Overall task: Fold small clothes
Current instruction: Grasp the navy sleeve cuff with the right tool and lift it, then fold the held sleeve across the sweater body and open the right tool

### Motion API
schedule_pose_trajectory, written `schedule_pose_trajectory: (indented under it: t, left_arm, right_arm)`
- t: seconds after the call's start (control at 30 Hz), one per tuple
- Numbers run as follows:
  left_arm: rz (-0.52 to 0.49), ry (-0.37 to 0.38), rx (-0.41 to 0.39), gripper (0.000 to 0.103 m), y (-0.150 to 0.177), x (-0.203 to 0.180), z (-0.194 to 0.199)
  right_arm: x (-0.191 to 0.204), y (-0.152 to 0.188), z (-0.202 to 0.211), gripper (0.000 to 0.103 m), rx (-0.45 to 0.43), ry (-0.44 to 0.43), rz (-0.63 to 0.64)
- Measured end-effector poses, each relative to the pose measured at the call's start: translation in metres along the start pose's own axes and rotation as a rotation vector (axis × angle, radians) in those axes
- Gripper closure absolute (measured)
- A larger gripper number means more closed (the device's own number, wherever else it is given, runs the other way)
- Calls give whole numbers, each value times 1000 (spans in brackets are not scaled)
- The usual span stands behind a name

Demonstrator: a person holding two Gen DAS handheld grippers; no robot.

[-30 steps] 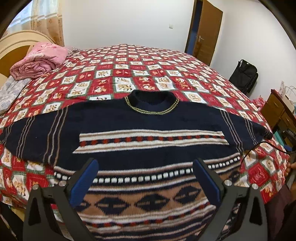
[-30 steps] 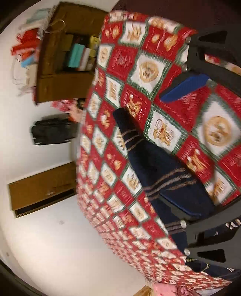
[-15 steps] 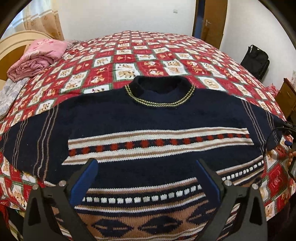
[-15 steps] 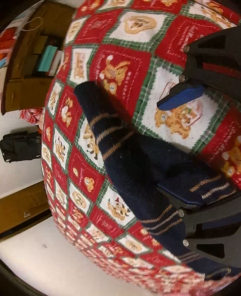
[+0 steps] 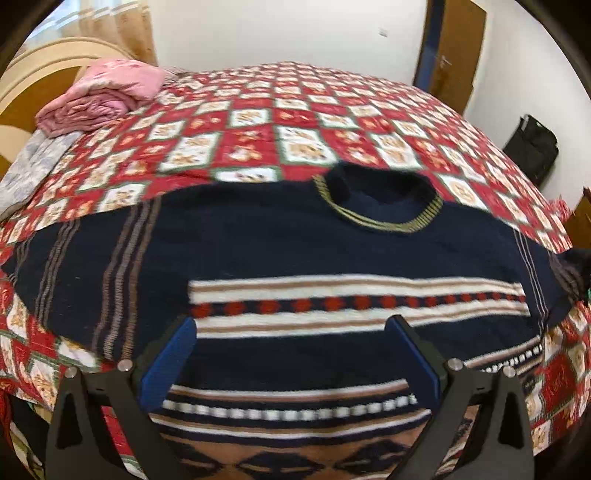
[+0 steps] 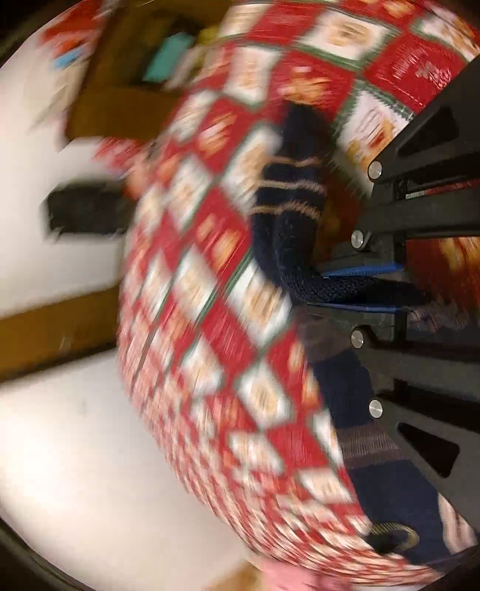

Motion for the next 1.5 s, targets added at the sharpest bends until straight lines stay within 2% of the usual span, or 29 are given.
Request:
schedule_pose_trajectory:
  t: [0.07, 0.13, 0.17, 0.23, 0.33, 0.43, 0.47, 0.53, 0.6, 0.63, 0.67, 0.73, 0.87, 1.0, 1.07, 1.17, 1.2, 1.27, 1.33, 1.37, 1.43, 1.5]
  left_arm:
    - [24, -12, -19, 0, -1, 13, 3]
    - [57, -19, -35, 0, -3, 28, 7]
    - [74, -21, -43, 0, -3, 35, 8]
    - [106, -32, -60, 0, -2, 51, 13]
    - [146, -52, -82, 0, 2, 74, 20]
    - [170, -79, -93, 0, 9, 96, 26]
    - [173, -93, -96, 0, 12, 104, 27]
    - [173, -109, -95, 0, 17, 116, 29]
    - [174, -126, -93, 0, 23, 128, 28]
    - [177, -131, -92, 0, 25, 132, 27]
    - [180, -134, -93, 0, 27, 135, 27]
    - [192, -122, -90, 0, 27, 140, 22]
    - [179, -65, -74, 0, 23, 131, 15]
    - [78, -26, -105, 0, 15, 103, 21]
    - [-1, -4, -120, 0, 12, 85, 24]
    - [-117, 72, -108, 0, 10, 51, 21]
    - [-156, 98, -100, 0, 11, 37, 19]
    - [-213, 106, -85, 0, 13, 14, 10]
    - [-256, 52, -63, 0, 13, -5, -5]
    - [-266, 12, -46, 0, 12, -12, -14]
    - [-252, -101, 9, 0, 6, -16, -36]
    - [-201, -155, 31, 0, 0, -9, -45]
  right_arm:
    - [53, -3, 29, 91, -34, -109, 117]
    - [127, 6, 64, 91, -66, -228, 289]
    - [150, 12, 73, 91, -75, -262, 344]
    - [222, 42, 95, 91, -80, -372, 489]
    - [300, 100, 97, 91, -31, -507, 616]
    - [348, 165, 84, 91, 34, -582, 714]
    - [360, 191, 76, 89, 90, -618, 734]
    - [378, 243, 55, 87, 262, -682, 756]
    - [381, 275, 53, 78, 340, -690, 772]
    - [377, 283, 56, 67, 365, -728, 766]
    - [375, 285, 60, 54, 373, -759, 753]
    - [365, 280, 74, 43, 406, -846, 713]
    - [343, 261, 111, 43, 473, -993, 636]
    - [304, 229, 142, 43, 532, -1000, 594]
    - [274, 208, 153, 43, 519, -941, 563]
    - [229, 177, 169, 43, 404, -758, 566]
    - [215, 168, 172, 43, 353, -660, 575]
    - [193, 158, 172, 43, 268, -517, 566]
    - [176, 150, 167, 43, 205, -447, 511]
    - [174, 146, 161, 43, 201, -446, 493]
    - [175, 146, 143, 43, 215, -497, 448]
    - [186, 149, 124, 43, 228, -523, 447]
Point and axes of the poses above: each gripper's, at about its wrist camera, not at the fingertips, and z roughly against the way its jaws point, x to its left, y to its underside, the point moved 2 cm from there along -z, roughly the way its jaws point, and after that the axes turned 3 degrees about -z, right-handed, at the moved point
